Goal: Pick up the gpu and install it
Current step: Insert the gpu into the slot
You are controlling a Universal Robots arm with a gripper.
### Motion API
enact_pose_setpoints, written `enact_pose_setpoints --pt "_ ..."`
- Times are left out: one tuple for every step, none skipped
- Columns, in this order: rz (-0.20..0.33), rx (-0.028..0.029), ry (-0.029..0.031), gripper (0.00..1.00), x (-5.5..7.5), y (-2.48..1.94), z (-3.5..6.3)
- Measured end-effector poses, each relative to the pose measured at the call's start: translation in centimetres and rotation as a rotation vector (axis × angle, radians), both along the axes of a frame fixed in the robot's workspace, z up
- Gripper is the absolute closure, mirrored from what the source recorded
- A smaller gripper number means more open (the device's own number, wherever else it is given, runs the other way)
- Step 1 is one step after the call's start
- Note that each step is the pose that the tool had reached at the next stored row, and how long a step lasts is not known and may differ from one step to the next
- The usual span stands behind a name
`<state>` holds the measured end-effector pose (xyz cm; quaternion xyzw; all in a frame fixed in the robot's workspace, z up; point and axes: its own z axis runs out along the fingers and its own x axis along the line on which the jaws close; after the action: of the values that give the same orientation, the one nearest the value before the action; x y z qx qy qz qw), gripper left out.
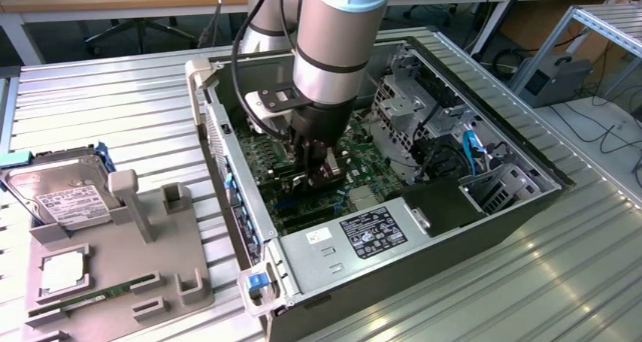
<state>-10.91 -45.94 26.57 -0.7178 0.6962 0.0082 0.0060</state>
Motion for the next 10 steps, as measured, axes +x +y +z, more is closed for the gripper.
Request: enact_pose_setpoints --pt "0.000 -0.0001 0.0001 0.59 0.00 0.00 -0.22" --pt "0.000 0.0001 0.0000 0.59 0.00 0.00 -0.36" --pt "0.000 -0.0002 0.0001 0.59 0.00 0.00 -0.35" --pt "0.000 -0.0002 0.0001 0.59 0.00 0.00 -0.36" --pt "0.000 -0.0001 0.0001 0.59 0.00 0.00 -0.37" --pt "0.000 0.0000 0.0000 0.59 0.00 0.00 -0.37" --pt "0.000 -0.0001 0.0000 0.59 0.00 0.00 -0.37" --pt "0.000 0.0000 0.0000 0.59 0.00 0.00 -0.38" --pt "0.000 0.0003 -0.0002 0.59 0.00 0.04 -0.39" --pt "0.000 0.0001 -0.0001 0.59 0.00 0.11 -0.38"
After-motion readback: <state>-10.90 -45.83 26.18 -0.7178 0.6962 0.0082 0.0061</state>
